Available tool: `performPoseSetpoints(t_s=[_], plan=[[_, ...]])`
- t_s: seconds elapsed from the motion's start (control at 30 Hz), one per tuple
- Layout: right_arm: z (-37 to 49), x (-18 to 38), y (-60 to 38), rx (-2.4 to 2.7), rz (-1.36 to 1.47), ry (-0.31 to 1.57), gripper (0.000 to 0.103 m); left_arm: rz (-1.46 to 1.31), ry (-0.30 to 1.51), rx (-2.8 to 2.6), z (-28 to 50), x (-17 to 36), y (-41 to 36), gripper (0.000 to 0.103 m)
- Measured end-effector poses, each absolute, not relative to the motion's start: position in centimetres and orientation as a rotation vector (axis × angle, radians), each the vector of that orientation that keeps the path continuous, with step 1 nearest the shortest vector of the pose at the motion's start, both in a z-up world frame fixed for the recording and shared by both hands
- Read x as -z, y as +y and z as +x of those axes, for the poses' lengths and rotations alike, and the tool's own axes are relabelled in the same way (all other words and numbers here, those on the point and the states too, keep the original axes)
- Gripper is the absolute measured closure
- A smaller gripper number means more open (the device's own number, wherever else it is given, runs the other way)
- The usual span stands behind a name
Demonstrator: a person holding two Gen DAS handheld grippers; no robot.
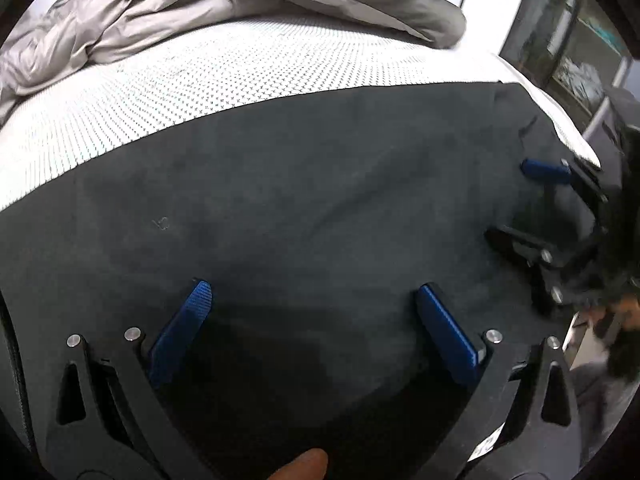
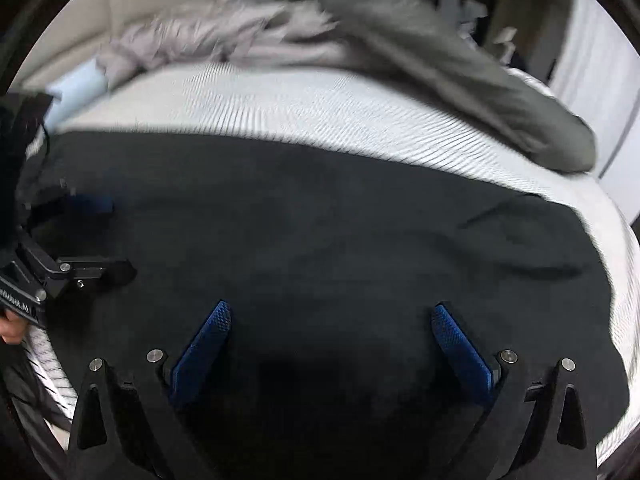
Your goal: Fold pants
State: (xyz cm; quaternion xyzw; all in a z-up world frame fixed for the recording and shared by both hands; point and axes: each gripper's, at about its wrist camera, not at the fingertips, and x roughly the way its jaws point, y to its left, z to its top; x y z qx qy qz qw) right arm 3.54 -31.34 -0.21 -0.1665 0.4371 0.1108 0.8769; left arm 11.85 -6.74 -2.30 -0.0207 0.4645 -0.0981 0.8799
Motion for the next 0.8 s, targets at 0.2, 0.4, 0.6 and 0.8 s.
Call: performPoseSetpoints(t_s=[0.2,0.4,0.6,0.8], plan=[[4.9,-0.6,-39.7,0.202,-0.362,0.868,0.0,-0.124,0.952,0.07,10.7,2.2,-0.7,0.001],[4.9,-1.5,-43.3,0.288,-0.232,0.865,0.001,-0.129,0.968,0.004,10.4,2.0,1.1,0.001],[2.4,-4.5,-36.8,0.104,-0.269,0.756,0.0,-0.133,0.911,0.145,12.3,-0.3,-3.1,0.001],[7.1,-1.6,-27.6,-0.207,-0.266,0.925,0.0,-0.021,0.99,0.228,16.3,1.4,-8.5,0.001]])
